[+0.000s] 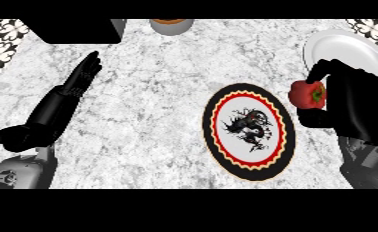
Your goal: Pick the bell pepper from the plate and place it in the plate
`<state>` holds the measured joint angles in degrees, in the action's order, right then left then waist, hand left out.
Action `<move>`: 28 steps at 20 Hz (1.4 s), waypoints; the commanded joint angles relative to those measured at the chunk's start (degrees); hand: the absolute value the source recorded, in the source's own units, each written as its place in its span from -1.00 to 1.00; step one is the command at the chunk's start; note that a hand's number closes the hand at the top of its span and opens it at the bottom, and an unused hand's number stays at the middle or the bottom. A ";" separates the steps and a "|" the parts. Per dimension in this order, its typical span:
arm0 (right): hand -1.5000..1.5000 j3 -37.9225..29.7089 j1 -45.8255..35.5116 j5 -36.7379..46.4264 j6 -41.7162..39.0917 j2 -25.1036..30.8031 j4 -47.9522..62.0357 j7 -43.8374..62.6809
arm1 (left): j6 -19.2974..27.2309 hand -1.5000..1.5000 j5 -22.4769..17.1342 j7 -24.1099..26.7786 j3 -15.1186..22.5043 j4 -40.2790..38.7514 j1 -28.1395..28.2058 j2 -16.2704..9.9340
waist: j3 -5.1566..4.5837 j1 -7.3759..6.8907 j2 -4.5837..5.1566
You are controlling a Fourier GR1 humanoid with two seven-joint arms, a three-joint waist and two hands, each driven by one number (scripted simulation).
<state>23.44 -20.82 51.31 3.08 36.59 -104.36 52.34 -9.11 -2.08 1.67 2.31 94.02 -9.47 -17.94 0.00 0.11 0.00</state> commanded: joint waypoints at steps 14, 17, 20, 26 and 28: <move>1.00 -22.02 -10.70 -6.34 19.17 -1.96 46.03 -36.35 | -2.69 0.00 0.68 -1.54 -1.92 -0.84 -3.05 1.18 | 0.04 -1.05 0.29; 1.00 -23.15 -10.94 -4.60 18.85 -0.19 50.64 -38.73 | -1.80 0.00 1.38 -2.92 -1.02 1.24 -2.19 2.72 | 0.03 -0.73 0.17; 1.00 -26.13 -15.99 -8.27 17.85 -1.56 64.43 -42.10 | -2.81 0.00 1.46 0.20 -1.08 -2.43 -3.84 2.59 | 0.10 -1.95 0.85; -1.00 -29.69 -21.54 -8.55 17.47 -1.14 80.96 -46.32 | -2.35 0.00 1.82 -2.25 -0.51 -1.49 -5.21 3.65 | 0.18 -2.58 1.05; -1.00 -32.08 -21.17 -10.31 19.58 0.05 83.46 -52.54 | -1.67 0.00 2.60 -4.32 -0.50 2.33 -4.23 3.16 | 0.21 -2.37 0.81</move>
<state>-5.71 -39.70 42.44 21.06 35.65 -28.95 6.81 -11.79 -0.25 0.27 1.46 94.07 -12.19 -15.28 0.16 -2.26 0.84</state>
